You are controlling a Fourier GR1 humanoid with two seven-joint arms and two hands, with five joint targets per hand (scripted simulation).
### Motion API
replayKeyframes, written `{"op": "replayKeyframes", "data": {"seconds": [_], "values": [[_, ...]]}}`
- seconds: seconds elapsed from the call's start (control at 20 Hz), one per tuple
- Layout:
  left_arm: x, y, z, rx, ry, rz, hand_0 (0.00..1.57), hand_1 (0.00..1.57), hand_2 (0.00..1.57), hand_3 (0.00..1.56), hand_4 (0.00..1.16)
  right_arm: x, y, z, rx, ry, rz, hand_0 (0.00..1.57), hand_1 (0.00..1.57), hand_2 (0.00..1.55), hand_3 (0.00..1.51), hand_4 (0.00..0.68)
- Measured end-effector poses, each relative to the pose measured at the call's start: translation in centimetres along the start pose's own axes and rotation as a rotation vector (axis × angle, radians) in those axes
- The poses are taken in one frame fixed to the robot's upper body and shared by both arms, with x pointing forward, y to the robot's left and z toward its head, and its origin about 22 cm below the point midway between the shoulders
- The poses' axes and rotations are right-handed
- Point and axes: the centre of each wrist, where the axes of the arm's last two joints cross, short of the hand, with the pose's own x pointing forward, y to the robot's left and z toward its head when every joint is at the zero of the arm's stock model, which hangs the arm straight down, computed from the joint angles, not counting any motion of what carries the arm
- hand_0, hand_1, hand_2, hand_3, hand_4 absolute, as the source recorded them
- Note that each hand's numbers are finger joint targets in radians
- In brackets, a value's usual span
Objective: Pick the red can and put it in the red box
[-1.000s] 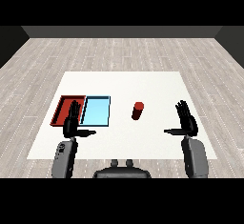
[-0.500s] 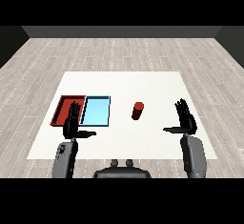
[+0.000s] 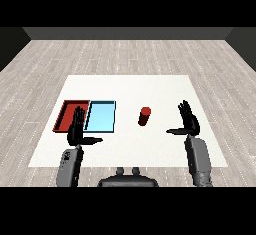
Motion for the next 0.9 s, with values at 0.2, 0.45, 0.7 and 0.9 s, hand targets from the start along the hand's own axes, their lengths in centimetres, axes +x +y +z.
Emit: {"op": "replayKeyframes", "data": {"seconds": [0.2, 0.45, 0.7, 0.9], "values": [[0.0, 0.4, 0.5, 0.006, 0.0, 0.013, 0.0, 0.0, 0.0, 0.0, 0.0, -0.5, 1.0, -1.1, 0.006, 0.016, -0.018, 0.0, 0.0, 0.0, 0.0, 0.0], [0.2, 1.2, -0.4, 0.015, -0.004, 0.022, 0.0, 0.0, 0.0, 0.0, 0.0, -1.1, 2.1, -2.3, 0.01, 0.046, -0.043, 0.0, 0.0, 0.0, 0.0, 0.0], [0.4, 1.3, 0.1, 0.021, -0.007, 0.016, 0.0, 0.0, 0.0, 0.0, 0.0, -2.8, 3.8, -2.8, 0.012, 0.074, -0.106, 0.0, 0.0, 0.0, 0.0, 0.0], [0.2, 1.2, 0.2, 0.024, 0.002, 0.018, 0.0, 0.0, 0.0, 0.0, 0.0, -4.0, 5.1, -2.6, 0.01, 0.089, -0.146, 0.0, 0.0, 0.0, 0.0, 0.0]]}}
